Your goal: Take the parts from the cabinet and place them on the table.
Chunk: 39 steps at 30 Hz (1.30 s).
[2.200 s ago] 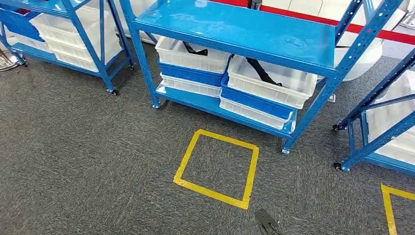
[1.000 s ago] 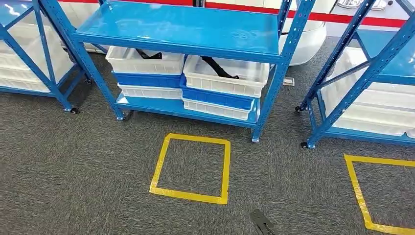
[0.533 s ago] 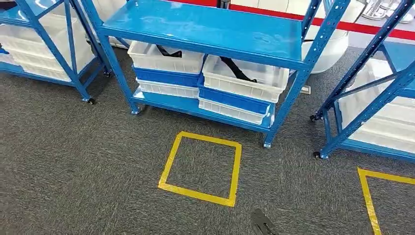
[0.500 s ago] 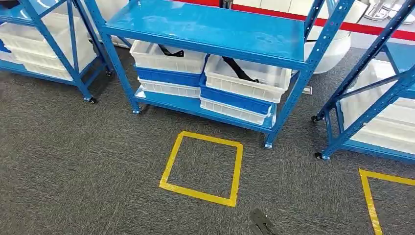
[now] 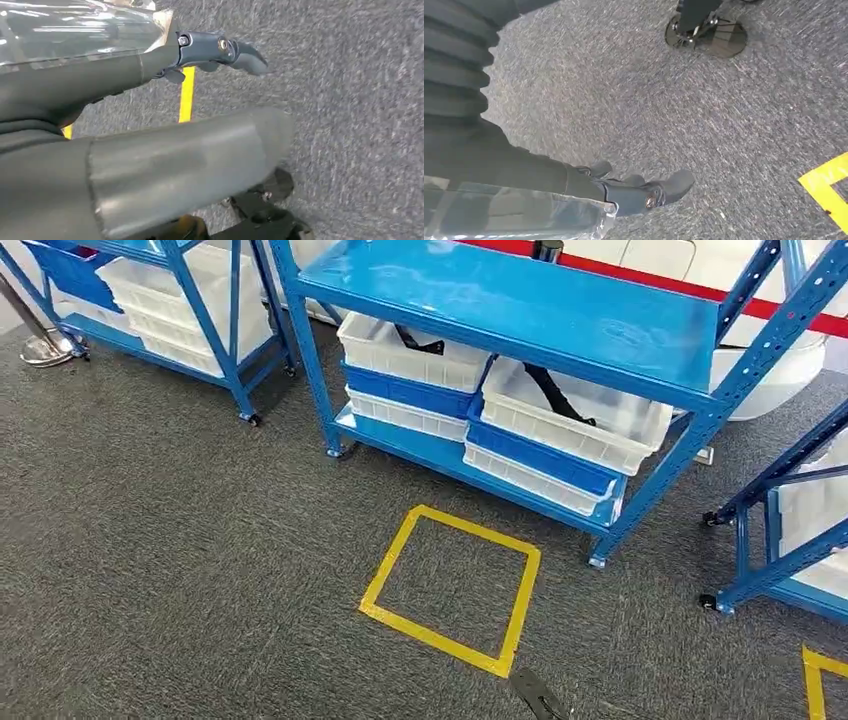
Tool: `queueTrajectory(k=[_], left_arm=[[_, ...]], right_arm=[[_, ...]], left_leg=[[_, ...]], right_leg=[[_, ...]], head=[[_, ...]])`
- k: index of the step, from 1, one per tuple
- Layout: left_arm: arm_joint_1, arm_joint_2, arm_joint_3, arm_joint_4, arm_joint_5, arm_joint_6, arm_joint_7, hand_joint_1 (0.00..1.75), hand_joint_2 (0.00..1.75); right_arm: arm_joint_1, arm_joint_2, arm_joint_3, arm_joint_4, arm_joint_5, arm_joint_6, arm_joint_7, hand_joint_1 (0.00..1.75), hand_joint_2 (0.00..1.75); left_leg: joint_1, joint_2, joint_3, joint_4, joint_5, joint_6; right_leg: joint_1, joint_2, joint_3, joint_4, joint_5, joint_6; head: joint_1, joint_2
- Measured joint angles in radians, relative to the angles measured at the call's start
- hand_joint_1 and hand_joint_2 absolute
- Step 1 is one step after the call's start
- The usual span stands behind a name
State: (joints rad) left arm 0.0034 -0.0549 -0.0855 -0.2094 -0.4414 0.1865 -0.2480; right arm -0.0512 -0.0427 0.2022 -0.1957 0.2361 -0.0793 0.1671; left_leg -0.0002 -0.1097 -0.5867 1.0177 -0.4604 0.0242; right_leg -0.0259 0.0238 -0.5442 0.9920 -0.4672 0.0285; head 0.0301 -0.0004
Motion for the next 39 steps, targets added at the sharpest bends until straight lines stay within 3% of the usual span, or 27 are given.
queueTrajectory(k=[1,2,4,5,6,7,8,9,10,11,12,13,15,23,29,30,31,32,34,35,36,37,39], left_arm=[[-0.002,-0.001,-0.001,0.0,0.0,0.0,0.0,0.0,0.0],[-0.006,-0.002,-0.002,0.0,-0.002,-0.001,0.0,0.0,0.0],[-0.01,-0.002,-0.006,0.0,-0.002,-0.003,0.0,0.0,0.0],[-0.008,-0.002,-0.006,0.0,-0.002,-0.005,0.0,0.0,0.0],[-0.005,-0.002,-0.006,0.0,-0.001,-0.006,0.0,0.0,0.0],[-0.004,-0.002,-0.006,0.0,0.0,-0.011,0.0,0.0,0.0],[-0.004,-0.002,-0.006,0.0,0.001,-0.013,0.0,0.0,0.0],[-0.005,-0.002,-0.006,0.0,0.003,-0.014,0.0,0.0,0.0],[-0.006,-0.002,-0.006,0.0,0.005,-0.014,0.0,0.0,0.0],[-0.007,-0.002,-0.006,0.0,0.006,-0.016,0.001,0.0,0.0],[-0.007,-0.002,-0.006,0.0,0.009,-0.016,0.001,0.0,0.0],[-0.005,-0.004,-0.006,0.0,0.01,-0.017,0.002,0.0,0.0],[-0.005,-0.003,-0.006,0.0,0.01,-0.017,0.002,0.0,0.0],[-0.005,-0.002,-0.006,0.0,0.01,-0.013,0.01,0.0,0.0],[-0.004,0.0,-0.006,0.0,0.01,-0.013,0.012,0.0,0.0],[-0.004,0.0,-0.006,0.0,0.01,-0.013,0.013,0.0,0.0],[-0.003,0.0,-0.006,0.0,0.01,-0.012,0.015,0.0,0.0],[-0.004,0.0,-0.006,0.0,0.01,-0.011,0.018,0.0,0.0],[-0.005,0.0,-0.007,0.0,0.01,-0.011,0.019,0.0,0.0],[-0.003,-0.001,-0.007,0.0,0.011,-0.011,0.019,0.0,0.0],[-0.001,0.0,-0.007,0.0,0.012,-0.01,0.02,0.0,0.0],[0.001,0.0,-0.007,0.0,0.012,-0.007,0.02,0.0,0.0],[0.001,0.0,-0.007,0.0,0.012,-0.003,0.021,0.0,0.0]], right_arm=[[0.0,-0.004,0.0,0.0,0.0,0.0,0.0,0.0,0.0],[0.001,-0.003,0.0,0.0,0.0,0.0,-0.001,0.0,0.0],[0.006,-0.005,0.0,0.001,0.0,0.0,-0.003,0.0,0.0],[0.006,-0.005,0.0,0.001,0.0,-0.002,-0.008,0.0,0.0],[0.006,-0.005,0.0,0.001,0.0,-0.003,-0.01,0.0,0.0],[0.005,-0.005,0.0,0.001,0.0,-0.003,-0.011,0.0,0.0],[0.005,-0.004,0.0,0.001,0.0,-0.002,-0.012,0.0,0.0],[0.005,-0.003,0.0,0.001,0.0,0.005,-0.013,0.0,0.0],[0.005,-0.003,0.0,0.001,-0.001,0.008,-0.013,0.0,0.0],[0.005,-0.003,0.0,0.001,-0.001,0.008,-0.013,0.0,0.0],[0.005,-0.004,0.0,0.001,-0.002,0.01,-0.013,0.0,0.0],[0.005,-0.008,0.0,0.001,-0.002,0.011,-0.013,0.0,0.0],[0.006,-0.008,0.0,0.001,-0.002,0.013,-0.013,0.0,0.0],[0.006,-0.007,0.0,0.001,-0.002,0.016,-0.009,0.0,0.0],[0.005,-0.005,0.0,0.001,-0.002,0.016,-0.009,0.0,0.0],[0.004,-0.005,0.0,0.001,-0.002,0.016,-0.009,0.0,0.0],[0.005,-0.005,0.0,0.001,-0.002,0.016,-0.009,0.0,0.0],[0.006,-0.005,0.001,0.001,-0.001,0.016,-0.01,0.0,0.0],[0.009,-0.007,0.001,0.001,0.001,0.015,-0.009,0.0,0.0],[0.013,-0.007,0.001,0.002,0.001,0.015,-0.009,0.0,0.0],[0.015,-0.007,0.001,0.002,0.003,0.015,-0.009,0.0,0.0],[0.018,-0.007,0.001,0.002,0.006,0.015,-0.009,0.0,0.0],[0.019,-0.007,0.001,0.002,0.008,0.015,-0.009,0.0,0.0]], left_leg=[[-0.005,0.046,-0.009,0.022,-0.017,-0.007],[-0.002,0.078,-0.038,0.08,-0.054,-0.012],[0.006,0.099,-0.12,0.237,-0.126,-0.022],[0.01,0.103,-0.143,0.28,-0.135,-0.026],[0.014,0.106,-0.144,0.278,-0.12,-0.029],[0.018,0.108,-0.124,0.239,-0.089,-0.031],[0.021,0.11,-0.085,0.167,-0.048,-0.031],[0.023,0.117,-0.024,0.061,-0.002,-0.027],[0.022,0.129,0.005,0.007,0.0,-0.023],[0.016,0.129,0.01,-0.002,-0.005,-0.02],[0.014,0.125,0.007,-0.002,-0.003,-0.016],[0.014,0.124,0.008,-0.005,0.001,-0.018],[0.005,0.122,0.007,-0.004,0.0,-0.016],[-0.013,0.123,0.003,-0.001,-0.002,0.009],[-0.022,0.118,-0.004,0.002,-0.011,0.031],[-0.015,0.115,0.008,-0.012,-0.006,0.038],[-0.009,0.112,0.017,-0.02,-0.002,0.041],[-0.006,0.111,0.021,-0.022,-0.005,0.049],[-0.007,0.106,0.027,-0.022,-0.014,0.054],[-0.009,0.101,0.032,-0.022,-0.018,0.054],[-0.009,0.098,0.038,-0.022,-0.023,0.051],[-0.008,0.092,0.049,-0.022,-0.029,0.048],[-0.005,0.084,0.073,-0.021,-0.046,0.038]], right_leg=[[0.003,-0.007,0.002,0.0,-0.002,-0.003],[0.003,-0.019,0.003,0.0,-0.004,-0.019],[0.008,-0.042,0.004,0.0,-0.007,-0.024],[0.008,-0.049,0.004,0.0,-0.008,-0.024],[0.008,-0.055,0.005,0.0,-0.008,-0.024],[0.007,-0.058,0.005,0.0,-0.008,-0.023],[0.006,-0.06,0.007,0.0,-0.008,-0.023],[0.005,-0.061,0.01,0.0,-0.01,-0.019],[0.006,-0.062,0.012,0.0,-0.012,-0.014],[0.02,-0.063,0.01,0.005,-0.016,-0.006],[0.018,-0.063,0.009,0.003,-0.015,-0.001],[0.024,-0.063,0.005,0.006,-0.021,-0.006],[0.021,-0.064,0.007,0.004,-0.016,-0.002],[0.005,-0.064,0.008,-0.005,-0.008,0.02],[-0.003,-0.071,0.012,-0.015,-0.01,0.045],[-0.001,-0.073,0.016,-0.014,-0.014,0.051],[-0.005,-0.056,0.008,0.004,-0.019,0.05],[-0.004,-0.041,-0.02,0.062,-0.046,0.042],[-0.003,-0.031,-0.113,0.232,-0.106,0.031],[-0.003,-0.028,-0.156,0.304,-0.122,0.032],[-0.003,-0.027,-0.176,0.326,-0.118,0.037],[-0.004,-0.028,-0.169,0.294,-0.091,0.047],[-0.007,-0.028,-0.097,0.123,-0.001,0.069]], head=[[-0.004,0.0],[-0.009,0.0],[-0.009,0.0],[-0.009,0.0],[-0.009,0.0],[-0.009,0.0],[-0.009,0.0],[-0.009,0.0],[-0.009,0.0],[-0.009,0.0],[-0.006,0.0],[-0.006,0.0],[-0.006,0.0],[-0.006,0.0],[-0.007,0.0],[-0.008,0.0],[-0.006,0.0],[-0.004,0.0],[-0.003,0.0],[-0.003,0.0],[-0.003,0.0],[-0.003,0.0],[-0.003,0.0]])
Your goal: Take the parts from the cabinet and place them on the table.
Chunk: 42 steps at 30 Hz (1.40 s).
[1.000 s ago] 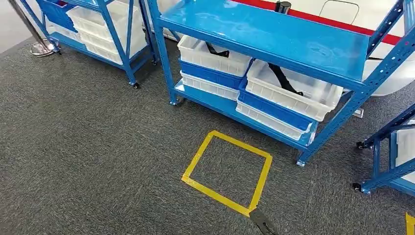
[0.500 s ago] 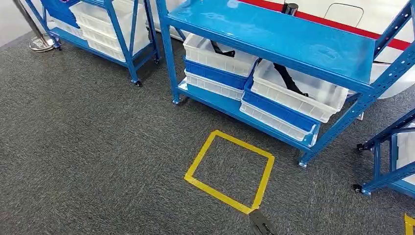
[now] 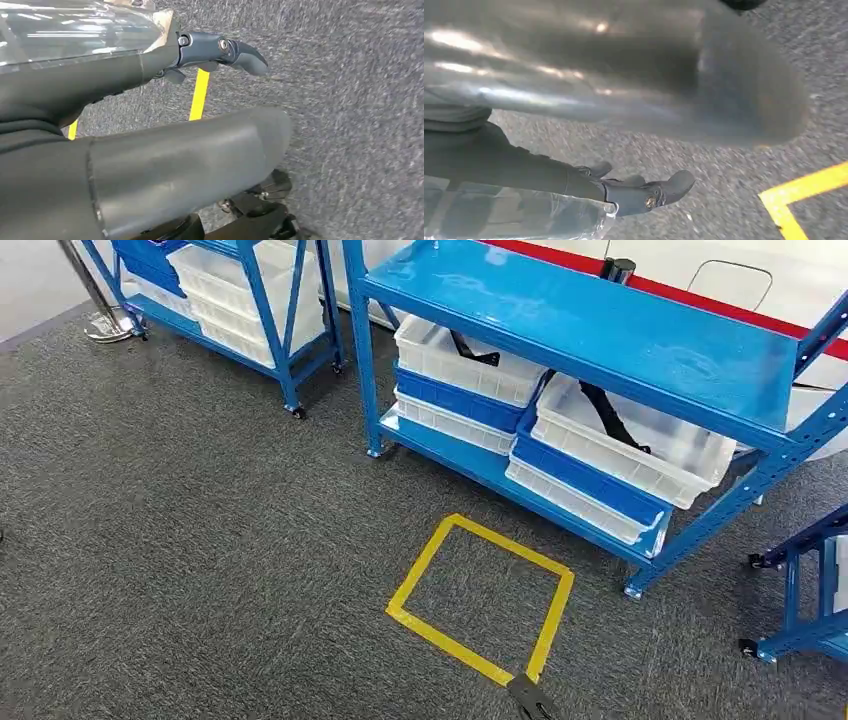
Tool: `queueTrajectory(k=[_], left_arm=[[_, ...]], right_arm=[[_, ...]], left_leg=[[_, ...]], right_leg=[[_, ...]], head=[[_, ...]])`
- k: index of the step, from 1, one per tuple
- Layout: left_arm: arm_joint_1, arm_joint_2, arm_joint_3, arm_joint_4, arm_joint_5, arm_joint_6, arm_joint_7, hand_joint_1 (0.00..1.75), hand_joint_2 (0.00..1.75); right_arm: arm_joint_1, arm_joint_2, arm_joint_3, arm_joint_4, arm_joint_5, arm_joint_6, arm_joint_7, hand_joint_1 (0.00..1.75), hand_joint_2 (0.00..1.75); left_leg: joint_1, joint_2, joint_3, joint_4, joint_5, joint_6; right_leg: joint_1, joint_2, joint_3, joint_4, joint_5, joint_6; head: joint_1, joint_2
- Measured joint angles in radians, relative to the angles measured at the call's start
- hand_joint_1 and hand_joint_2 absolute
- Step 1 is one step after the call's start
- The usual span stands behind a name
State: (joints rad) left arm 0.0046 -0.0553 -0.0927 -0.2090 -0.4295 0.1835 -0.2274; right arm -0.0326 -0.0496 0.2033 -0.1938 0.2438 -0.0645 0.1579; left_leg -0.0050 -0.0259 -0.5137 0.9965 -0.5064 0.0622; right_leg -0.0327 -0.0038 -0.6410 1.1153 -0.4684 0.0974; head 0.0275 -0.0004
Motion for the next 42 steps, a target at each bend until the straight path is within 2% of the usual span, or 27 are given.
queueTrajectory(k=[1,3,5,7,8,10,12,13,14,16,18,19,21,22,23,25,27,28,30,31,32,33,34,37,38,41,42], left_arm=[[0.0,0.0,0.0,0.0,0.0,0.001,0.0,0.0,0.0],[0.001,0.002,0.0,0.0,0.0,0.004,0.0,0.0,0.0],[0.001,0.002,0.0,0.0,0.002,0.005,0.0,0.0,0.0],[-0.003,0.003,0.0,-0.003,0.004,0.01,-0.001,0.0,0.0],[-0.006,0.002,-0.001,-0.002,0.006,0.011,-0.002,0.0,0.0],[-0.003,0.002,-0.005,-0.002,0.009,0.013,-0.002,0.0,0.0],[0.005,0.002,-0.01,-0.001,0.011,0.013,-0.002,0.0,0.0],[0.007,0.002,-0.01,-0.001,0.011,0.013,-0.002,0.0,0.0],[0.008,0.003,-0.011,-0.001,0.011,0.013,-0.002,0.0,0.0],[0.012,0.007,-0.015,0.0,0.011,0.013,-0.002,0.0,0.0],[0.016,0.013,-0.018,0.013,0.01,0.016,0.004,0.0,0.0],[0.015,0.014,-0.02,0.013,0.005,0.021,0.008,0.0,0.0],[0.017,0.014,-0.025,0.015,0.001,0.023,0.016,0.0,0.0],[0.017,0.015,-0.025,0.014,0.0,0.024,0.018,0.0,0.0],[0.015,0.015,-0.025,0.014,0.0,0.024,0.016,0.0,0.0],[0.006,0.013,-0.026,0.014,0.0,0.024,0.017,0.0,0.0],[0.008,0.011,-0.03,0.015,0.0,0.024,0.018,0.0,0.0],[0.01,0.01,-0.032,0.015,0.0,0.024,0.018,0.0,0.0],[0.014,0.01,-0.034,0.015,0.0,0.024,0.019,0.0,0.0],[0.015,0.01,-0.034,0.015,0.0,0.024,0.019,0.0,0.0],[0.017,0.018,-0.035,0.017,0.0,0.025,0.019,0.0,0.0],[0.017,0.026,-0.037,0.018,0.0,0.025,0.019,0.0,0.0],[0.018,0.024,-0.04,0.018,0.0,0.026,0.019,0.0,0.0],[0.009,0.022,-0.042,0.018,0.0,0.025,0.021,0.0,0.0],[0.004,0.021,-0.042,0.017,0.0,0.025,0.021,0.0,0.0],[0.002,0.015,-0.043,0.016,0.0,0.025,0.021,0.0,0.0],[0.002,0.014,-0.043,0.016,0.0,0.025,0.021,0.0,0.0]], right_arm=[[0.0,0.0,0.0,0.0,0.001,0.0,0.0,0.0,0.0],[-0.002,0.002,0.0,0.001,0.002,0.0,0.0,0.0,0.0],[0.0,0.002,0.0,0.002,0.002,0.0,0.0,0.0,0.0],[0.0,0.003,0.0,0.0,0.004,0.0,-0.001,0.0,0.0],[-0.001,0.002,0.0,0.0,0.005,-0.001,-0.001,0.0,0.0],[-0.001,0.001,0.0,0.0,0.005,-0.003,-0.001,0.0,0.0],[0.002,0.001,0.0,0.0,0.005,-0.003,-0.001,0.0,0.0],[0.004,0.001,0.0,0.0,0.005,-0.005,-0.001,0.0,0.0],[0.006,0.002,0.0,0.0,0.005,-0.006,-0.001,0.0,0.0],[0.007,0.005,0.0,0.0,0.005,-0.009,-0.001,0.0,0.0],[0.006,0.013,-0.001,0.006,0.005,-0.011,-0.002,0.0,0.0],[0.005,0.015,-0.001,0.006,0.005,-0.011,-0.001,0.0,0.0],[0.008,0.017,-0.001,0.007,0.001,-0.011,-0.001,0.0,0.0],[0.006,0.018,0.0,0.006,0.001,-0.012,-0.002,0.0,0.0],[0.006,0.018,0.001,0.006,0.001,-0.012,-0.003,0.0,0.0],[0.001,0.016,0.0,0.008,0.001,-0.014,-0.003,0.0,0.0],[0.005,0.012,0.0,0.011,-0.003,-0.014,-0.003,0.0,0.0],[0.012,0.01,0.0,0.014,-0.007,-0.015,-0.002,0.0,0.0],[0.025,0.01,0.0,0.016,-0.011,-0.016,0.0,0.0,0.0],[0.026,0.011,0.0,0.016,-0.011,-0.016,0.0,0.0,0.0],[0.026,0.019,0.0,0.016,-0.012,-0.016,0.0,0.0,0.0],[0.022,0.027,-0.001,0.017,-0.012,-0.016,0.0,0.0,0.0],[0.013,0.027,-0.001,0.017,-0.012,-0.016,0.0,0.0,0.0],[0.011,0.023,-0.001,0.017,-0.013,-0.016,0.0,0.0,0.0],[0.012,0.021,-0.002,0.017,-0.013,-0.016,0.0,0.0,0.0],[0.009,0.016,-0.002,0.017,-0.012,-0.016,0.0,0.0,0.0],[0.01,0.015,-0.002,0.017,-0.012,-0.016,0.0,0.0,0.0]], left_leg=[[0.001,-0.002,0.01,0.0,-0.01,-0.007],[-0.004,-0.006,0.015,0.001,-0.039,-0.022],[0.006,-0.006,0.026,-0.005,-0.048,-0.036],[0.013,0.004,0.041,0.01,-0.061,-0.048],[0.012,0.013,0.018,0.065,-0.069,-0.051],[0.016,0.019,-0.11,0.248,-0.114,-0.063],[0.016,0.019,-0.227,0.352,-0.103,-0.067],[0.016,0.02,-0.259,0.339,-0.053,-0.066],[0.016,0.021,-0.268,0.278,0.028,-0.062],[0.008,0.026,-0.241,0.092,0.188,-0.045],[-0.009,0.027,-0.228,0.106,0.179,-0.027],[-0.014,0.027,-0.227,0.105,0.17,-0.024],[-0.021,0.016,-0.214,0.095,0.171,-0.018],[-0.005,0.013,-0.166,0.044,0.157,-0.006],[-0.008,0.006,-0.109,-0.022,0.119,-0.01],[-0.006,0.013,-0.069,-0.068,0.11,-0.003],[-0.004,0.016,-0.032,-0.086,0.094,-0.004],[-0.001,0.016,-0.017,-0.088,0.082,-0.006],[0.006,0.019,0.014,-0.087,0.055,-0.023],[0.009,0.025,0.029,-0.079,0.038,-0.032],[-0.003,0.03,0.032,-0.066,0.019,-0.044],[-0.002,0.035,0.027,-0.043,-0.001,-0.05],[-0.006,0.04,0.026,-0.034,-0.006,-0.053],[0.002,0.057,0.039,-0.032,-0.032,-0.07],[0.006,0.047,0.024,-0.001,-0.049,-0.072],[0.008,0.038,-0.107,0.246,-0.152,-0.077],[0.008,0.037,-0.151,0.31,-0.166,-0.074]], right_leg=[[-0.001,0.0,0.037,-0.088,0.037,0.005],[0.01,-0.001,0.062,-0.107,0.009,-0.035],[0.022,0.0,0.067,-0.103,-0.007,-0.058],[0.01,0.003,0.097,-0.111,-0.02,-0.077],[0.01,0.001,0.115,-0.113,-0.034,-0.093],[0.011,-0.001,0.148,-0.113,-0.066,-0.1],[0.011,0.002,0.184,-0.114,-0.099,-0.1],[0.011,0.005,0.205,-0.114,-0.116,-0.099],[0.01,0.008,0.228,-0.117,-0.138,-0.097],[0.009,0.01,0.288,-0.132,-0.178,-0.09],[0.017,0.013,0.304,-0.152,-0.184,-0.072],[0.002,0.016,0.309,-0.167,-0.181,-0.065],[0.004,0.013,0.345,-0.215,-0.169,-0.046],[0.005,0.011,0.381,-0.248,-0.184,-0.049],[0.013,0.008,0.371,-0.213,-0.188,-0.056],[0.017,0.009,0.23,-0.006,-0.224,-0.073],[0.021,0.01,0.084,0.146,-0.219,-0.063],[0.019,0.01,0.043,0.148,-0.182,-0.044],[0.002,0.006,0.023,0.027,-0.05,0.007],[-0.014,-0.015,0.03,-0.071,0.03,0.036],[-0.022,-0.06,0.032,-0.093,0.042,0.052],[-0.015,-0.053,0.043,-0.109,0.029,0.034],[-0.017,-0.043,0.036,-0.097,0.018,0.009],[-0.017,-0.012,0.036,-0.085,0.001,-0.02],[-0.014,-0.004,0.042,-0.085,-0.004,-0.036],[-0.005,0.019,0.054,-0.085,-0.014,-0.056],[0.0,0.026,0.058,-0.085,-0.016,-0.06]], head=[[0.0,0.0],[-0.002,0.0],[-0.002,0.0],[-0.001,0.0],[-0.007,0.0],[-0.007,0.0],[-0.006,0.0],[-0.007,0.0],[-0.007,0.0],[-0.006,0.0],[-0.01,0.0],[-0.008,-0.001],[-0.011,0.0],[-0.011,0.0],[-0.006,0.0],[-0.002,0.0],[-0.002,0.0],[-0.001,0.0],[-0.001,0.0],[0.0,0.0],[0.0,0.0],[0.01,0.0],[0.004,0.0],[-0.007,0.0],[-0.008,0.0],[-0.009,0.0],[-0.01,0.0]])
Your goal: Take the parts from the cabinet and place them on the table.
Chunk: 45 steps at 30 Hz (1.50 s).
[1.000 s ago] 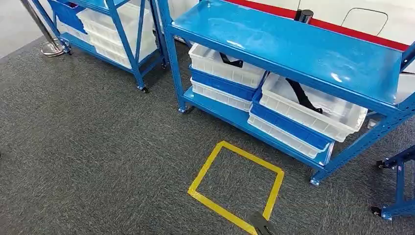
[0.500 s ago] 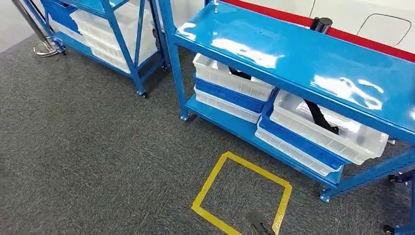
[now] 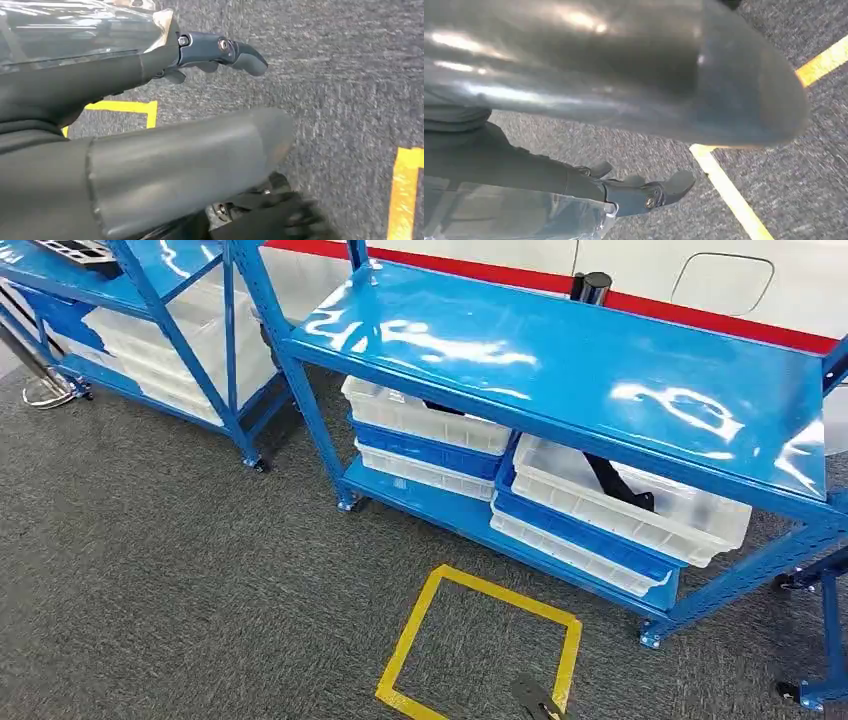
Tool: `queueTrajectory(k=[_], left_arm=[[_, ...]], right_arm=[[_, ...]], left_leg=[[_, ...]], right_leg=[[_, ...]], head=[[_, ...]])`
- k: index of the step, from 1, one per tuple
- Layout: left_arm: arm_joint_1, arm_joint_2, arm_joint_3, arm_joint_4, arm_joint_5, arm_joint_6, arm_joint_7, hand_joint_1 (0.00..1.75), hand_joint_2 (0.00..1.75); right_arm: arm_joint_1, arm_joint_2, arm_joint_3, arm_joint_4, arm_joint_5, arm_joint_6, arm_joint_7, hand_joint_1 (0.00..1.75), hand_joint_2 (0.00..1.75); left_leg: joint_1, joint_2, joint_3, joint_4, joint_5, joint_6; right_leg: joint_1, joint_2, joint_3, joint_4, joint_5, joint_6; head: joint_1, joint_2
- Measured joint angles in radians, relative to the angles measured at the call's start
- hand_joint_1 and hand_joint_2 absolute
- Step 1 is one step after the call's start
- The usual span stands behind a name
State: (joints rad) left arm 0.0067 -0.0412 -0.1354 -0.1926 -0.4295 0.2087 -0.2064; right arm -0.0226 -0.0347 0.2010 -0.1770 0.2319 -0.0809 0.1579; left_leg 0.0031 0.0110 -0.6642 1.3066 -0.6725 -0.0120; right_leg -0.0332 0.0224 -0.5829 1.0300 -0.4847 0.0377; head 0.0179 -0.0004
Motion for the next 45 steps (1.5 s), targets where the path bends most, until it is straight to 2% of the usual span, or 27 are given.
queueTrajectory(k=[2,4,5,6,9,10,11,12,14,16,18,20,21,25,27,28,30,31,32,34,35,36,37,40,41,43,45], left_arm=[[0.0,-0.001,0.0,0.0,0.0,0.0,0.0,0.0,0.0],[0.0,-0.001,0.0,0.0,0.0,0.003,0.0,0.0,0.0],[0.0,0.0,0.0,0.0,0.0,0.005,0.0,0.0,0.0],[0.002,0.006,-0.001,0.001,0.0,0.008,0.0,0.0,0.0],[0.004,0.004,0.0,0.0,0.002,0.011,0.003,0.0,0.0],[0.0,0.002,0.0,-0.002,0.002,0.012,0.002,0.0,0.0],[-0.002,0.002,0.0,-0.002,0.002,0.013,0.003,0.0,0.0],[-0.002,0.002,0.0,-0.002,0.002,0.014,0.003,0.0,0.0],[0.0,-0.003,0.0,-0.002,0.003,0.014,0.003,0.0,0.0],[-0.001,-0.005,0.0,-0.002,0.003,0.014,0.004,0.0,0.0],[-0.002,-0.006,-0.001,-0.002,0.003,0.014,0.005,0.0,0.0],[-0.004,-0.008,-0.001,-0.002,0.002,0.014,0.005,0.0,0.0],[-0.005,-0.008,-0.002,-0.002,0.002,0.013,0.005,0.0,0.0],[-0.008,-0.008,-0.008,-0.003,0.002,0.011,0.005,0.0,0.0],[-0.009,-0.007,-0.009,-0.004,0.006,0.012,0.005,0.0,0.0],[-0.008,-0.007,-0.01,-0.004,0.009,0.012,0.005,0.0,0.0],[-0.004,-0.007,-0.014,-0.004,0.01,0.012,0.005,0.0,0.0],[-0.003,-0.007,-0.014,-0.004,0.011,0.012,0.005,0.0,0.0],[-0.003,-0.008,-0.014,-0.004,0.011,0.012,0.005,0.0,0.0],[-0.004,-0.006,-0.015,-0.004,0.011,0.012,0.005,0.0,0.0],[-0.004,-0.006,-0.015,-0.004,0.012,0.012,0.005,0.0,0.0],[-0.004,-0.006,-0.015,-0.003,0.013,0.012,0.005,0.0,0.0],[-0.003,-0.006,-0.014,-0.003,0.014,0.012,0.005,0.0,0.0],[-0.004,-0.005,-0.015,-0.003,0.018,0.013,0.002,0.0,0.0],[-0.005,-0.005,-0.014,-0.004,0.018,0.014,0.0,0.0,0.0],[-0.005,-0.006,-0.014,-0.004,0.021,0.012,-0.002,0.0,0.0],[-0.001,-0.005,-0.014,-0.002,0.023,-0.005,0.008,0.0,0.0]], right_arm=[[0.002,0.0,0.0,0.0,0.001,0.0,0.0,0.0,0.0],[-0.001,0.0,0.0,0.0,0.002,0.0,0.0,0.0,0.0],[-0.002,0.0,0.0,0.0,0.003,0.0,0.0,0.0,0.0],[-0.001,0.006,-0.001,0.0,0.005,0.0,0.0,0.0,0.0],[0.0,0.005,-0.001,0.0,0.006,-0.001,0.0,0.0,0.0],[0.0,0.005,-0.001,0.0,0.007,-0.001,0.0,0.0,0.0],[0.002,0.003,0.0,0.0,0.008,-0.001,0.0,0.0,0.0],[-0.002,0.002,0.0,0.0,0.009,-0.001,0.0,0.0,0.0],[-0.011,-0.003,0.0,0.0,0.01,-0.001,0.0,0.0,0.0],[-0.009,-0.005,0.0,0.0,0.009,-0.001,0.0,0.0,0.0],[-0.005,-0.007,0.0,0.0,0.006,-0.001,0.001,0.0,0.0],[-0.006,-0.011,0.0,0.0,0.003,-0.001,0.001,0.0,0.0],[-0.009,-0.01,0.0,0.0,0.002,-0.001,0.001,0.0,0.0],[-0.006,-0.013,0.0,0.0,0.001,-0.001,0.002,0.0,0.0],[-0.006,-0.011,0.0,0.0,0.002,-0.001,0.002,0.0,0.0],[-0.007,-0.012,0.0,0.0,0.004,-0.001,0.002,0.0,0.0],[-0.01,-0.012,0.0,0.0,0.005,-0.001,0.002,0.0,0.0],[-0.008,-0.012,0.0,0.0,0.005,-0.001,0.002,0.0,0.0],[-0.007,-0.012,0.0,0.0,0.005,-0.001,0.002,0.0,0.0],[-0.007,-0.011,0.0,0.0,0.005,-0.001,0.002,0.0,0.0],[-0.008,-0.01,0.0,0.0,0.005,-0.001,0.002,0.0,0.0],[-0.009,-0.01,0.0,0.0,0.006,-0.001,0.002,0.0,0.0],[-0.014,-0.01,0.0,0.0,0.008,-0.001,0.002,0.0,0.0],[-0.009,-0.011,0.0,0.0,0.01,0.0,0.003,0.0,0.0],[-0.007,-0.013,0.0,0.0,0.01,-0.001,0.003,0.0,0.0],[-0.009,-0.01,0.0,0.0,0.011,-0.001,0.0,0.0,0.0],[-0.015,-0.01,0.0,0.0,0.017,-0.003,-0.005,0.0,0.0]], left_leg=[[-0.003,-0.007,-0.026,-0.015,0.061,0.019],[-0.01,-0.03,0.026,-0.17,0.172,0.049],[-0.018,-0.065,0.054,-0.249,0.212,0.066],[-0.013,-0.1,0.065,-0.267,0.2,0.082],[-0.024,-0.077,0.073,-0.281,0.196,0.085],[-0.02,-0.065,0.092,-0.303,0.202,0.087],[-0.011,-0.049,0.108,-0.327,0.213,0.075],[-0.012,-0.044,0.118,-0.338,0.216,0.08],[-0.013,-0.014,0.123,-0.337,0.211,0.079],[-0.013,0.01,0.126,-0.337,0.206,0.079],[-0.011,0.029,0.136,-0.337,0.199,0.074],[-0.009,0.048,0.147,-0.33,0.187,0.066],[-0.016,0.056,0.148,-0.327,0.181,0.059],[-0.018,0.083,0.153,-0.322,0.172,0.045],[-0.009,0.023,0.133,-0.283,0.135,0.029],[-0.006,-0.001,0.102,-0.209,0.089,0.024],[0.001,-0.01,0.023,-0.048,0.018,0.017],[0.003,-0.01,-0.004,0.0,0.011,0.015],[0.006,-0.011,-0.005,-0.007,0.033,0.014],[0.012,-0.019,0.058,-0.144,0.126,0.015],[0.016,-0.038,0.103,-0.234,0.17,0.017],[0.023,-0.102,0.132,-0.292,0.176,0.017],[0.023,-0.117,0.136,-0.313,0.169,0.016],[0.009,-0.082,0.13,-0.306,0.171,0.035],[0.018,-0.065,0.142,-0.32,0.181,0.049],[0.009,-0.043,0.143,-0.326,0.187,0.062],[0.001,-0.018,0.141,-0.325,0.187,0.065]], right_leg=[[0.009,0.023,0.011,0.0,-0.005,-0.008],[0.015,0.046,0.018,-0.001,-0.008,-0.012],[0.012,0.057,0.019,-0.001,-0.009,-0.013],[0.019,0.065,0.017,0.0,-0.009,-0.011],[0.005,0.097,0.012,-0.008,-0.007,-0.002],[0.016,0.103,0.011,-0.018,-0.004,0.005],[0.016,0.059,0.009,0.0,-0.013,0.004],[0.023,0.016,-0.007,0.034,-0.033,0.004],[0.021,-0.008,-0.083,0.18,-0.095,0.003],[0.018,-0.011,-0.14,0.282,-0.117,0.017],[0.015,-0.02,-0.095,0.186,-0.061,0.045],[0.013,-0.064,0.008,-0.013,0.017,0.065],[0.019,-0.085,0.015,-0.023,0.014,0.048],[0.02,-0.047,0.014,-0.035,0.025,0.005],[0.005,-0.03,0.016,-0.038,0.03,-0.008],[0.005,-0.022,0.016,-0.038,0.03,-0.018],[0.005,-0.002,0.013,-0.038,0.031,-0.018],[0.005,0.008,0.013,-0.038,0.031,-0.018],[0.004,0.02,0.014,-0.038,0.031,-0.018],[0.001,0.046,0.018,-0.037,0.031,-0.016],[0.0,0.058,0.022,-0.037,0.032,-0.014],[0.0,0.069,0.02,-0.037,0.034,-0.01],[0.011,0.079,0.014,-0.033,0.035,-0.002],[-0.002,0.113,0.0,-0.045,0.049,0.026],[0.005,0.108,-0.008,-0.041,0.047,0.033],[0.008,0.005,-0.055,0.049,-0.007,0.019],[0.008,-0.012,-0.13,0.213,-0.076,0.011]], head=[[0.0,0.0],[0.0,0.0],[0.0,0.0],[0.003,0.0],[0.0,0.0],[0.0,0.0],[0.001,0.0],[0.007,0.0],[0.009,0.0],[0.009,0.0],[0.01,0.0],[0.01,0.0],[0.009,0.0],[0.008,0.0],[0.005,0.0],[0.005,0.0],[0.005,0.0],[0.005,0.0],[0.005,0.0],[0.005,0.0],[0.005,0.0],[0.005,0.0],[0.005,0.0],[0.005,0.0],[0.005,0.0],[0.011,0.0],[0.011,0.0]])
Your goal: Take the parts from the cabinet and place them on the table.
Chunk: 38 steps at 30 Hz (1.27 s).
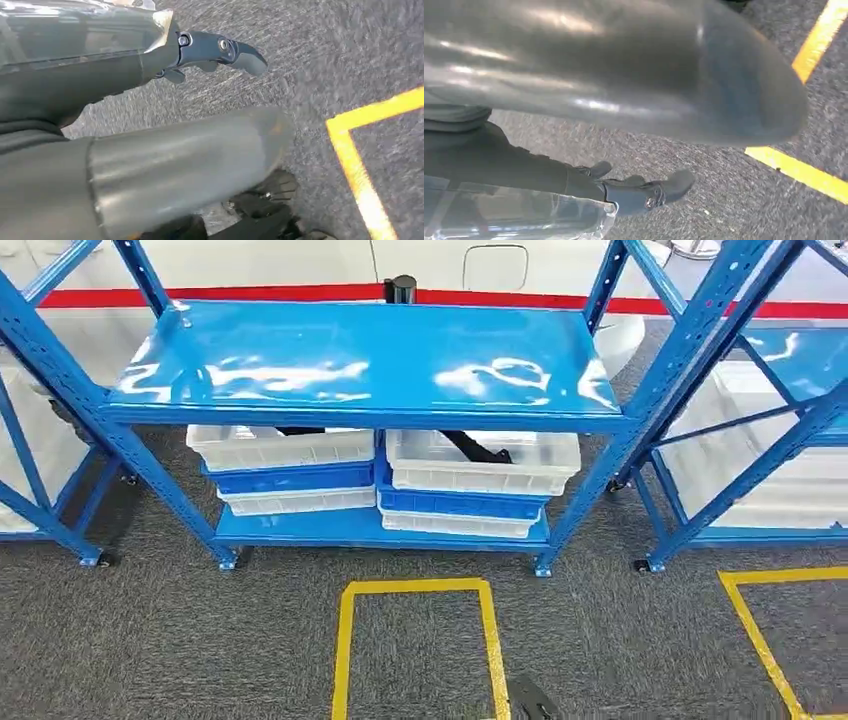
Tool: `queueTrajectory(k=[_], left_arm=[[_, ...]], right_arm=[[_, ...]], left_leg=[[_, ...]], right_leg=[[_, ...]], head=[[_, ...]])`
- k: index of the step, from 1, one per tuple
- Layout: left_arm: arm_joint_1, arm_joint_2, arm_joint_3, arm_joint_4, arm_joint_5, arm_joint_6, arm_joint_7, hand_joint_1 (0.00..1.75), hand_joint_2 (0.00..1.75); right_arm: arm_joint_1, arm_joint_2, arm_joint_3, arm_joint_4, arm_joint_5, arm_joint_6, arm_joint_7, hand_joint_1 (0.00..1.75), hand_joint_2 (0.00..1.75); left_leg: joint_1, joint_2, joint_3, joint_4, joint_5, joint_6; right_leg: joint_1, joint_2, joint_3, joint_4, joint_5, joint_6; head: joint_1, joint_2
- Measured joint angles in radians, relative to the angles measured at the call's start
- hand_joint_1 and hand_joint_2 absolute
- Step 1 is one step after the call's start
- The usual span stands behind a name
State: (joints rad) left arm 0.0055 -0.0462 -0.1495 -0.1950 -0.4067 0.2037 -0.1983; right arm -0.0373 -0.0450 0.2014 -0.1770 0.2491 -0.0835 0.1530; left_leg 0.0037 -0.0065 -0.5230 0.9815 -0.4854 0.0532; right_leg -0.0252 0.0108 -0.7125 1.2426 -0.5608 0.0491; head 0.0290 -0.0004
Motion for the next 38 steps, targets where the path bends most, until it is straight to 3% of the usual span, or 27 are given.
queueTrajectory(k=[1,2,3,4,5,6,7,8,9,10,16,22,23,28,29,30,38], left_arm=[[0.001,0.0,0.0,0.001,0.0,-0.006,0.006,0.0,0.0],[0.002,0.0,0.0,0.001,0.001,-0.007,0.009,0.0,0.0],[0.002,0.0,0.0,0.002,0.003,-0.008,0.012,0.0,0.0],[0.002,0.0,0.0,0.002,0.006,-0.009,0.014,0.0,0.0],[0.002,0.0,0.0,0.002,0.007,-0.01,0.015,0.0,0.0],[0.001,-0.001,0.0,0.002,0.008,-0.01,0.016,0.0,0.0],[0.001,-0.002,0.0,0.001,0.009,-0.011,0.017,0.0,1.75],[0.001,-0.001,0.0,0.002,0.01,-0.011,0.017,0.0,1.75],[0.002,-0.001,0.0,0.002,0.011,-0.011,0.017,0.0,1.75],[0.003,-0.001,0.0,0.002,0.012,-0.012,0.017,0.0,1.75],[0.003,-0.001,0.0,0.002,0.018,-0.01,0.016,0.0,1.75],[0.003,-0.001,0.0,0.002,0.018,-0.01,0.016,0.0,1.75],[0.003,-0.001,0.0,0.002,0.018,-0.01,0.016,0.0,1.75],[0.008,0.0,0.0,0.0,0.026,-0.013,0.019,0.0,1.75],[0.014,0.002,0.001,-0.005,0.042,-0.023,0.028,0.0,0.0],[0.021,0.003,0.003,-0.011,0.061,-0.032,0.036,0.0,0.0],[0.075,0.019,0.051,-0.072,0.218,-0.106,0.107,0.0,0.0]], right_arm=[[0.001,0.0,0.0,0.0,0.001,0.0,-0.002,0.0,0.0],[0.004,-0.001,0.0,0.0,0.0,0.001,-0.002,0.0,0.0],[0.006,-0.001,0.0,0.0,0.0,0.002,-0.002,0.0,0.0],[0.006,-0.001,0.0,0.0,0.0,0.002,-0.002,0.0,0.0],[0.006,-0.002,0.0,0.0,0.001,0.002,-0.002,0.0,0.0],[0.005,-0.003,0.0,0.0,0.002,0.002,-0.002,0.0,0.0],[0.004,-0.006,0.0,0.0,0.002,0.002,-0.001,0.0,0.0],[0.004,-0.005,0.0,0.0,0.002,0.002,-0.002,0.0,0.0],[0.005,-0.003,0.0,0.0,0.002,0.001,-0.001,0.0,0.0],[0.006,-0.004,0.0,0.0,0.002,0.0,-0.001,0.0,0.0],[0.006,-0.005,0.0,0.0,0.002,-0.005,-0.006,0.0,0.0],[0.006,-0.005,0.0,0.0,0.001,-0.005,-0.008,0.0,0.0],[0.006,-0.005,0.0,0.0,0.001,-0.005,-0.008,0.0,1.75],[0.016,-0.003,-0.003,-0.002,-0.011,0.003,-0.011,0.0,1.75],[0.025,-0.002,-0.011,-0.007,-0.023,0.006,-0.015,0.0,1.75],[0.034,0.0,-0.018,-0.014,-0.036,0.012,-0.021,0.0,0.0],[0.105,0.016,-0.081,-0.079,-0.133,0.043,-0.079,0.0,0.0]], left_leg=[[-0.002,0.009,-0.001,0.0,0.0,0.001],[-0.004,0.016,0.0,0.0,0.0,0.001],[-0.005,0.018,0.0,0.0,-0.001,0.001],[-0.007,0.021,0.001,0.0,-0.001,0.001],[-0.008,0.022,0.003,0.0,-0.001,0.001],[-0.009,0.022,0.004,0.0,-0.002,0.0],[-0.019,0.022,0.003,0.004,-0.006,-0.007],[-0.018,0.021,0.002,0.005,-0.006,-0.007],[-0.021,0.02,0.0,0.01,-0.01,0.009],[-0.019,0.02,0.0,0.009,-0.007,0.013],[-0.011,0.021,-0.001,0.003,-0.002,-0.006],[-0.011,0.021,-0.002,0.002,0.0,-0.011],[-0.012,0.021,-0.003,0.002,0.0,-0.011],[-0.015,0.021,-0.003,0.002,0.001,-0.011],[-0.015,0.021,-0.003,0.002,0.0,-0.011],[-0.016,0.021,-0.003,0.002,0.0,-0.011],[-0.017,0.021,-0.005,0.002,0.0,-0.01]], right_leg=[[0.0,-0.001,-0.027,0.065,-0.019,0.003],[0.0,-0.001,-0.027,0.074,-0.015,0.01],[0.0,-0.001,0.003,0.027,0.005,0.018],[0.0,-0.001,0.05,-0.057,0.035,0.026],[0.001,-0.004,0.108,-0.16,0.068,0.03],[0.005,-0.014,0.16,-0.25,0.087,0.024],[0.013,-0.015,0.167,-0.261,0.095,0.011],[0.013,-0.015,0.167,-0.263,0.099,0.005],[0.004,-0.015,0.166,-0.265,0.103,0.009],[0.008,-0.014,0.166,-0.265,0.103,0.009],[0.015,-0.013,0.163,-0.263,0.103,0.007],[0.016,-0.013,0.161,-0.262,0.105,-0.002],[0.016,-0.013,0.161,-0.262,0.105,-0.002],[0.014,-0.013,0.162,-0.263,0.105,-0.002],[0.014,-0.013,0.162,-0.263,0.105,-0.002],[0.014,-0.013,0.161,-0.263,0.105,-0.002],[0.014,-0.013,0.159,-0.263,0.105,-0.002]], head=[[0.0,0.0],[0.0,0.0],[0.0,0.0],[0.0,0.0],[0.0,0.0],[0.0,0.0],[-0.002,0.0],[0.0,0.0],[-0.002,0.0],[-0.002,0.0],[-0.002,0.0],[-0.002,0.0],[-0.002,0.0],[-0.002,0.0],[-0.002,0.0],[-0.002,0.0],[-0.002,0.0]])
